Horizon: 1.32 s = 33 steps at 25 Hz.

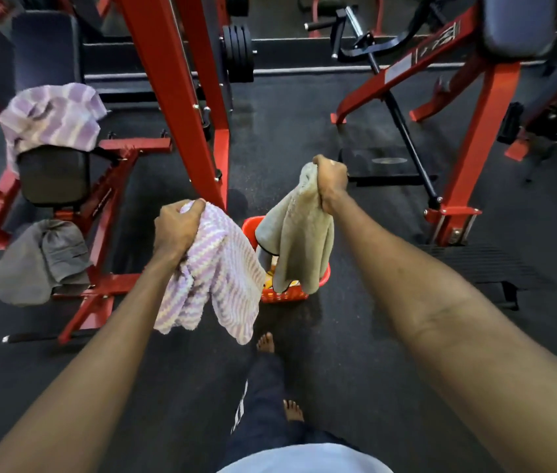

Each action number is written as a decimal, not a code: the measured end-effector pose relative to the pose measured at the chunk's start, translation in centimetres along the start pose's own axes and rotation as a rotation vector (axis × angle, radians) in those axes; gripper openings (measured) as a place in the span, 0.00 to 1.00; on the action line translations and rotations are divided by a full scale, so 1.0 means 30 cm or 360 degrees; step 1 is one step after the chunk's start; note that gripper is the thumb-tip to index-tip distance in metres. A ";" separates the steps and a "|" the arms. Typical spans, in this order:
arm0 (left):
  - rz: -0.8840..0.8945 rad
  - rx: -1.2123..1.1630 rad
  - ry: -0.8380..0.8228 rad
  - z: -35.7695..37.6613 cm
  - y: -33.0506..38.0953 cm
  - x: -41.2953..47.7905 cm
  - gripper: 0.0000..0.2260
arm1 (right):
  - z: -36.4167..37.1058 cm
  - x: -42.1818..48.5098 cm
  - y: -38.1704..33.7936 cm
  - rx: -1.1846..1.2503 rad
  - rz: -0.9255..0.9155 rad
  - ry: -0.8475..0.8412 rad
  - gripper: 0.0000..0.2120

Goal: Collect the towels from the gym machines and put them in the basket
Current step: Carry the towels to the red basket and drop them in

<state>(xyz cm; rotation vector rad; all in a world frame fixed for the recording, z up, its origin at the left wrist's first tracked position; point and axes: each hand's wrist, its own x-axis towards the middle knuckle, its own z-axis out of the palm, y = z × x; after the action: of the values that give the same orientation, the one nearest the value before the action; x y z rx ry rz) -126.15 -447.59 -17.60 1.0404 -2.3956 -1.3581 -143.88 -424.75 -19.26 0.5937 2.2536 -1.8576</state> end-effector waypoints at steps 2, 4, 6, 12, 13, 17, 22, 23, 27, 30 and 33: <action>0.0005 -0.0030 -0.0044 0.050 0.027 0.106 0.18 | 0.067 0.099 0.003 -0.0052 0.0004 0.0012 0.11; -0.0009 -0.0031 -0.0086 0.119 0.036 0.223 0.18 | 0.144 0.210 0.042 -0.0116 0.0047 0.0004 0.13; -0.0046 -0.0021 -0.0130 0.197 0.026 0.321 0.17 | 0.217 0.329 0.139 -0.0278 0.0146 -0.0086 0.13; -0.0124 -0.0029 -0.0202 0.398 0.017 0.498 0.17 | 0.291 0.532 0.344 -0.0509 0.0426 -0.0553 0.09; -0.0140 -0.0027 -0.0211 0.440 0.020 0.519 0.16 | 0.292 0.551 0.351 -0.0530 0.0466 -0.0588 0.08; -0.0071 -0.0044 -0.0207 0.676 -0.005 0.587 0.15 | 0.316 0.673 0.401 -0.0513 0.0507 -0.0607 0.10; -0.0152 0.0077 -0.0520 1.014 -0.237 0.662 0.09 | 0.334 0.828 0.601 -0.0440 0.0514 -0.0602 0.11; -0.0230 0.0160 -0.0599 1.066 -0.296 0.669 0.12 | 0.326 0.850 0.646 -0.0446 0.0548 -0.0631 0.10; -0.0338 0.0180 -0.0641 1.137 -0.335 0.700 0.09 | 0.304 0.913 0.697 -0.0428 0.0618 -0.0667 0.10; -0.0312 0.0146 -0.0627 1.111 -0.259 0.765 0.08 | 0.308 0.930 0.627 -0.0383 0.0582 -0.0687 0.09; -0.0285 0.0096 -0.0629 1.047 -0.179 0.819 0.08 | 0.321 0.915 0.492 -0.0371 0.0500 -0.0718 0.09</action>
<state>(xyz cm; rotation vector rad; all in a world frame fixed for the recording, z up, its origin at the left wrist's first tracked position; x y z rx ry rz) -156.78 -444.42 -43.53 1.1132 -2.6869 -1.7012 -164.13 -426.40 -44.80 0.4094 1.9120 -1.3869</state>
